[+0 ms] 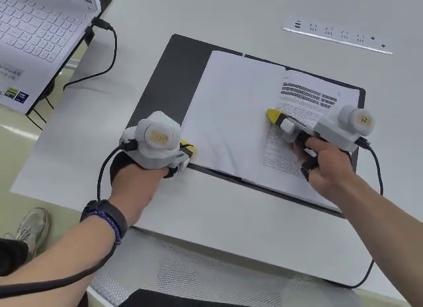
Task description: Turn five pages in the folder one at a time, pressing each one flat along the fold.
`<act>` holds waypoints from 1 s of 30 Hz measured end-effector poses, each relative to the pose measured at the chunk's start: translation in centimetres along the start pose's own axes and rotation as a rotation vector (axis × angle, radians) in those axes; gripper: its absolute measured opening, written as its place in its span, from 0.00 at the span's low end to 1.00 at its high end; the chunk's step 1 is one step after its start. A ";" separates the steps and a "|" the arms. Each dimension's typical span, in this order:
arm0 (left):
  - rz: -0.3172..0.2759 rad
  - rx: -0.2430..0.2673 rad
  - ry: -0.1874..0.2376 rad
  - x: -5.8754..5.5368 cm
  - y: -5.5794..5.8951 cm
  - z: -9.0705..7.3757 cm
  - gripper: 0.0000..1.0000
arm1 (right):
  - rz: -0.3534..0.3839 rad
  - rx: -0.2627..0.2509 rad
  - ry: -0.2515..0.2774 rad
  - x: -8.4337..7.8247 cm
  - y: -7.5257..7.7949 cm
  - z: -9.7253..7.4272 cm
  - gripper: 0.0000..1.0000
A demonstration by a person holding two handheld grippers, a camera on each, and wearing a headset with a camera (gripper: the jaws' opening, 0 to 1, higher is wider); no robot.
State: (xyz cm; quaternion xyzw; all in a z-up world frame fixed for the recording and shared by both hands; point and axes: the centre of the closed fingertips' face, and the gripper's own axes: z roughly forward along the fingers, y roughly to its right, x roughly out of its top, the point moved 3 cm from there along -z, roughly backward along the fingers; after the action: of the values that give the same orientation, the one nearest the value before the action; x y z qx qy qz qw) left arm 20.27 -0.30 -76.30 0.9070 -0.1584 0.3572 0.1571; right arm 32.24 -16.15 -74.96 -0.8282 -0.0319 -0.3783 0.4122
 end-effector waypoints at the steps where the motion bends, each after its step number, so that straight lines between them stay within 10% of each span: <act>1: 0.000 0.001 0.000 0.0 0.0 0.0 0.00 | 0.009 -0.003 0.006 0.2 0.2 0.1 0.00; 30: 0.001 0.001 -0.010 -0.3 -0.5 0.6 0.00 | 0.152 -0.088 0.171 5.5 2.7 3.3 0.00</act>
State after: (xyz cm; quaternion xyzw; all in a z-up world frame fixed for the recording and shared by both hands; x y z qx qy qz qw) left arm 20.61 0.01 -76.98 0.9088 -0.1594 0.3528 0.1556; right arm 39.15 -17.02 -74.42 -0.8103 0.0829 -0.4163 0.4040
